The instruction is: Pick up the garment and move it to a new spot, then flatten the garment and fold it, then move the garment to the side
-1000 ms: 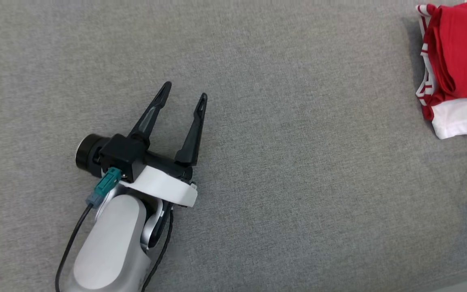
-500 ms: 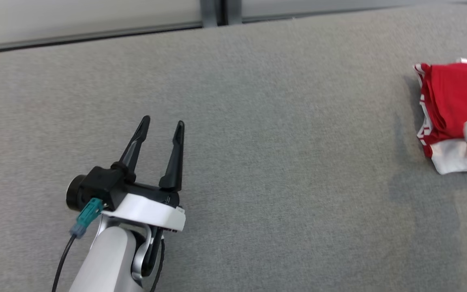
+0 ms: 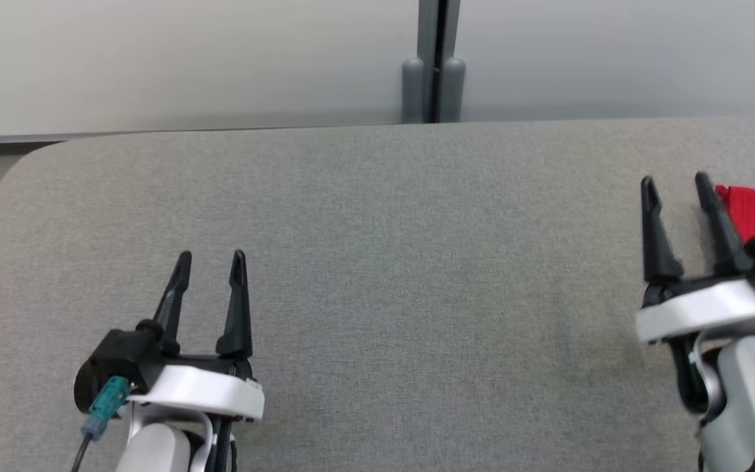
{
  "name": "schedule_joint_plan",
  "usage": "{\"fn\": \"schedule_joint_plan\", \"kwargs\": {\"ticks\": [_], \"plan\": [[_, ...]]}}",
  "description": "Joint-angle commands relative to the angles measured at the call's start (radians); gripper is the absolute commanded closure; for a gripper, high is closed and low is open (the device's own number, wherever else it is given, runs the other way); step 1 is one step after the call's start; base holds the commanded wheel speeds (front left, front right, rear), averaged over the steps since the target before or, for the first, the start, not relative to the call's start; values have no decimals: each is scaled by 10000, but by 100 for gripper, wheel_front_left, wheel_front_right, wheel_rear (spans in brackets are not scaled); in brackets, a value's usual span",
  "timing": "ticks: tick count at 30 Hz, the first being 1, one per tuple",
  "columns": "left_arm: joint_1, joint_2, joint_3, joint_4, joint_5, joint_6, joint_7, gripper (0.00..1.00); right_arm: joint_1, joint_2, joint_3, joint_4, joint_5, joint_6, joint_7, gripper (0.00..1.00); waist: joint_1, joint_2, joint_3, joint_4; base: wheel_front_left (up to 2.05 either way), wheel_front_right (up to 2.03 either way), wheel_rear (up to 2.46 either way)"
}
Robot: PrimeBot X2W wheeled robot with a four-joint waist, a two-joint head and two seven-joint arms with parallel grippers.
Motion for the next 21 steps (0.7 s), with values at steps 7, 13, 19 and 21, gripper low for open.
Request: {"fn": "schedule_joint_plan", "kwargs": {"ticks": [7, 13, 19, 21], "plan": [[474, 29, -114, 189, 295, -238, 11, 0, 1655, 930, -210, -668, -632, -2, -48, 0, 0, 0, -453, 323, 0, 0, 0], [730, 50, -315, 426, 337, -437, 11, 0, 2319, 1367, -440, -933, -1011, -2, -48, 0, 0, 0, -607, 290, 0, 0, 0], [824, 35, -347, 410, 532, -540, 11, 0, 2663, 1601, -630, -1148, -1182, -2, -50, 0, 0, 0, -679, 241, 0, 0, 0], [909, 37, -300, 299, 584, -503, 11, 0, 2701, 1630, -577, -1143, -1203, -2, -49, 0, 0, 0, -682, 218, 0, 0, 0]]}}
